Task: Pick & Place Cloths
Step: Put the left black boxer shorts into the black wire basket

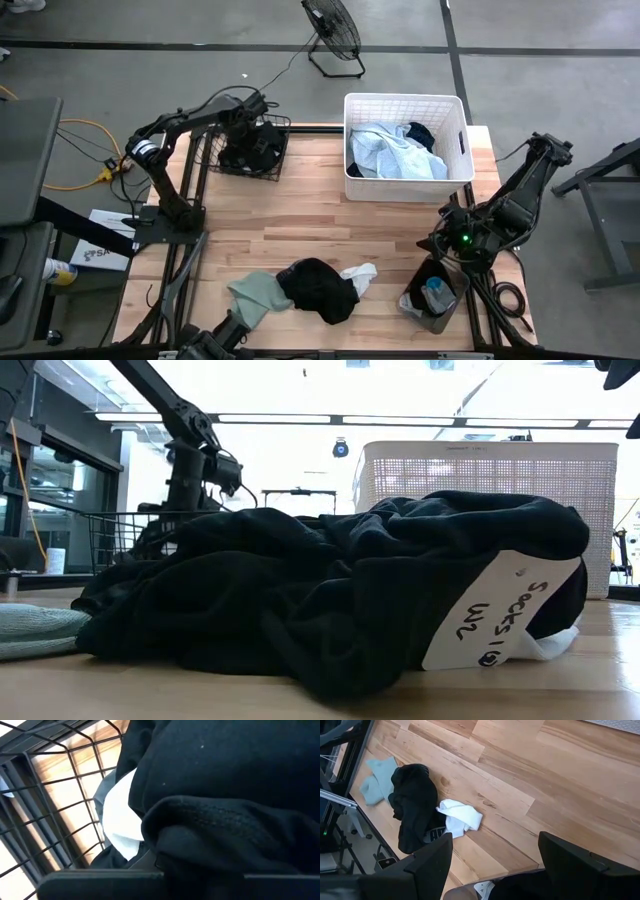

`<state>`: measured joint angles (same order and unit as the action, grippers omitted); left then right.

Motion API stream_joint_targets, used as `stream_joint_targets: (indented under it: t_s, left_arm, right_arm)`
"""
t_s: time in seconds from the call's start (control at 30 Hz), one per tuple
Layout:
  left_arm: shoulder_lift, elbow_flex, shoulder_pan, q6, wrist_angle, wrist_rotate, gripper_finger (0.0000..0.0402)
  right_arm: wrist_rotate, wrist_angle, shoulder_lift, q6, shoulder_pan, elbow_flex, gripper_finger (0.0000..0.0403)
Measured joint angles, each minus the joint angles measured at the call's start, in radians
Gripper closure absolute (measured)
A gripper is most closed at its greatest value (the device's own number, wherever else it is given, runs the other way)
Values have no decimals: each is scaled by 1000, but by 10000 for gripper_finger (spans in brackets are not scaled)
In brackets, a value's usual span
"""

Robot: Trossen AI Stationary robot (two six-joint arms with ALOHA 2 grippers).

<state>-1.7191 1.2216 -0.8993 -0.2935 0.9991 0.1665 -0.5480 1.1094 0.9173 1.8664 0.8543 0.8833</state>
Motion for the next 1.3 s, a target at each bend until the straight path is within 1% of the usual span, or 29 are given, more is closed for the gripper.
stream_joint_targets:
  t_s: [0.2, 0.3, 0.4, 0.57, 0.67, 0.77, 0.83, 0.97, 1.07, 1.17, 1.3]
  left_arm:
    - [1, -24, -11, -1, -31, 1, 393]
    - [1, -19, -11, -4, -20, 4, 379]
    - [5, 5, -10, 6, 24, 26, 344]
    - [42, 67, -10, 47, 101, 31, 266]
    - [62, 115, -10, 53, 178, 42, 225]
    - [78, 157, -10, 64, 237, 52, 195]
    - [86, 175, -10, 68, 255, 53, 183]
    - [93, 201, -10, 68, 284, 51, 172]
    - [93, 236, -10, 68, 323, 21, 170]
    - [93, 291, -10, 69, 344, 15, 170]
    - [94, 366, -10, 80, 365, -39, 178]
  right_arm:
    - [0, -7, 0, 0, 0, 0, 117]
    - [0, -15, 0, 0, 0, 0, 117]
    - [0, -16, 0, 0, 0, 0, 117]
    - [0, -17, 0, 0, 0, 0, 117]
    - [0, -18, 0, 0, 0, 0, 117]
    - [0, -18, 0, 0, 0, 0, 117]
    - [0, -18, 0, 0, 0, 0, 117]
    - [-1, -18, 0, -1, 0, 0, 117]
    - [-1, -18, 0, -2, 0, 0, 117]
    - [-1, -18, 0, -2, 0, 0, 117]
    - [-1, -18, 0, -2, 0, 0, 117]
